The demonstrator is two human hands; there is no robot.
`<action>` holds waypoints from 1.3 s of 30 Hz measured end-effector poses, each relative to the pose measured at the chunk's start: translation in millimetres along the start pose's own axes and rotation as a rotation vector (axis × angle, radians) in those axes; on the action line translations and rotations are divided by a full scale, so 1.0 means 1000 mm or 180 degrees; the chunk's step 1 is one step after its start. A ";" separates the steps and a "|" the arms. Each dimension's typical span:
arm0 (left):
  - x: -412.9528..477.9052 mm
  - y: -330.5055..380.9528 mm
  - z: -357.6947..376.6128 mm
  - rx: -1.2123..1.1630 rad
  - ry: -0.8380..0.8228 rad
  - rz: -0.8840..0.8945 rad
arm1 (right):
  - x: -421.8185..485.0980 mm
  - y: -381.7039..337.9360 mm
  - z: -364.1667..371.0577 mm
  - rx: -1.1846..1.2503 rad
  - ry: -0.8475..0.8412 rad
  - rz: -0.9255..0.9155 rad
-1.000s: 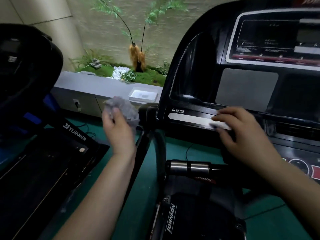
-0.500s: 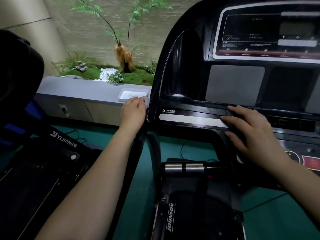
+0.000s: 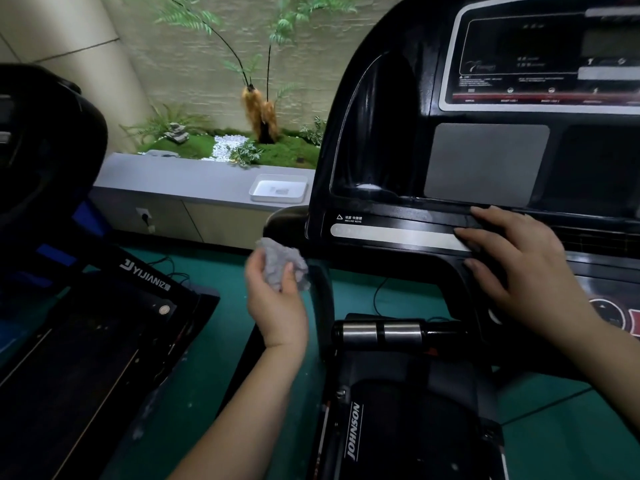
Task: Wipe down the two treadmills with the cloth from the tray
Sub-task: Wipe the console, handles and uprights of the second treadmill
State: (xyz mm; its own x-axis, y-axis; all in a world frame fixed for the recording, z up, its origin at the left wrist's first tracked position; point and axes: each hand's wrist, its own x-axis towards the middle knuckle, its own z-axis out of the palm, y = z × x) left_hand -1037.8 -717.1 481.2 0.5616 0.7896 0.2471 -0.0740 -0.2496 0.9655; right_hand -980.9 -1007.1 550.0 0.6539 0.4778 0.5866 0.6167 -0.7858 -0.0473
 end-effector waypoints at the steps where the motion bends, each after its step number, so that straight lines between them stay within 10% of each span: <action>1: 0.010 0.002 -0.001 -0.0137 0.0216 -0.0193 | 0.000 0.000 0.000 0.0000 0.0008 -0.0004; 7: 0.024 0.018 0.039 0.0178 -0.0147 0.0001 | -0.002 -0.002 -0.001 -0.0018 -0.0032 0.0019; 14: 0.010 0.012 0.038 0.1053 -0.1019 0.1839 | -0.001 -0.003 -0.002 0.0003 -0.0048 0.0053; 24: -0.022 0.029 0.050 0.1560 -0.1284 0.2060 | -0.021 -0.008 -0.009 0.0081 0.0223 0.0422; 39: -0.041 0.127 0.144 0.1893 -0.3201 0.3555 | -0.037 -0.002 -0.007 0.0124 0.0738 0.1055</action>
State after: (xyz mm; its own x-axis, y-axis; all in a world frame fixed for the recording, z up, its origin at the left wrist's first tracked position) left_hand -951.3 -861.6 581.6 0.7519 -0.5341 0.3866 -0.6162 -0.7778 0.1240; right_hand -1009.9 -1026.0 534.3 0.7066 0.0965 0.7010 0.4082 -0.8648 -0.2924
